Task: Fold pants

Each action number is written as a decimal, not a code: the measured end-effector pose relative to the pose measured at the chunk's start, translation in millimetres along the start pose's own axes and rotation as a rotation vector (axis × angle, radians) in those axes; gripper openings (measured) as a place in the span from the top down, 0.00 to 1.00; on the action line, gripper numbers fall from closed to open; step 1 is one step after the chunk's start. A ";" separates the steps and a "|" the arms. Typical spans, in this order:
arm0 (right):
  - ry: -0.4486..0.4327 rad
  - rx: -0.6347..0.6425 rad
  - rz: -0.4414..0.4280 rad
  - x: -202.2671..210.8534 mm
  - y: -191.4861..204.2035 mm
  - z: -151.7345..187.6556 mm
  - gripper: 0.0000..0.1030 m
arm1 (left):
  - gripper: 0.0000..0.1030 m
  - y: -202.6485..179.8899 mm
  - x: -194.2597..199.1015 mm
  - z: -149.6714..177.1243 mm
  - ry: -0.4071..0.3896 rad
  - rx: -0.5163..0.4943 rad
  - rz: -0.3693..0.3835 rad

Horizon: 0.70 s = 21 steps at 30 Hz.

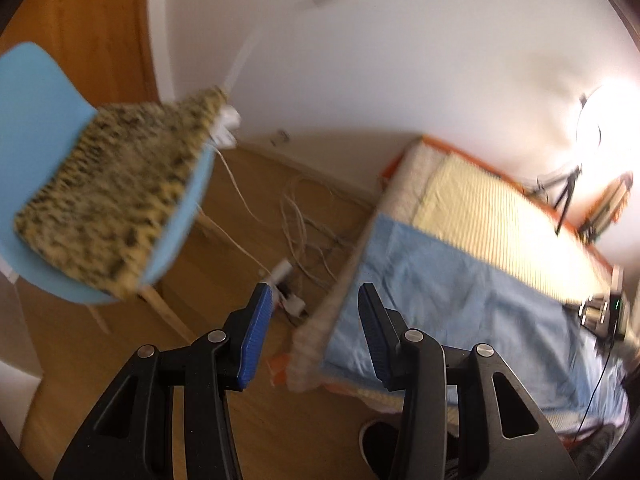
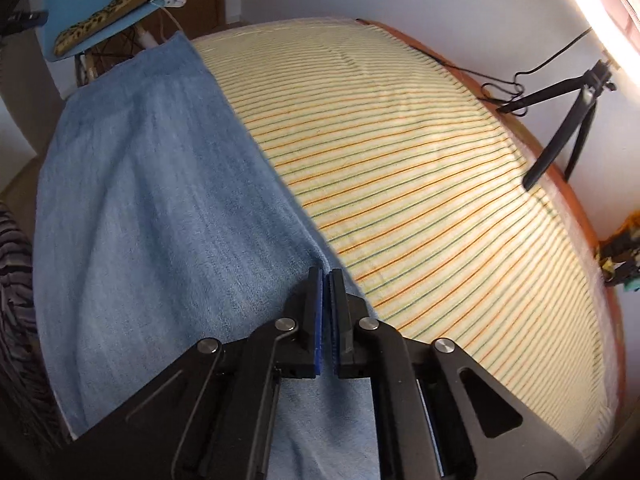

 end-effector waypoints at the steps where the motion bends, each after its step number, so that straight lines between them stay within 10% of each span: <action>1: -0.001 -0.013 0.019 -1.0 -4.4 -1.2 0.98 | 0.58 -5.6 -7.3 7.2 0.015 -0.005 0.010; 10: -0.015 -0.142 0.014 33.6 -3.5 9.4 0.85 | 0.54 -49.8 -52.0 77.7 0.115 0.048 0.162; 21: -0.019 -0.202 -0.194 76.8 102.7 83.6 0.73 | 0.44 -4.3 -84.1 115.4 0.134 0.468 0.280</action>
Point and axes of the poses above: each gripper's, at about its wrist camera, not at the fingertips, and x roughly against the way its jaws point, y to its left, z to its underside, the point moved 9 cm from there along -x, roughly the way its jaws point, and after that the axes turned 5 degrees about -y, right-handed, at the moved point
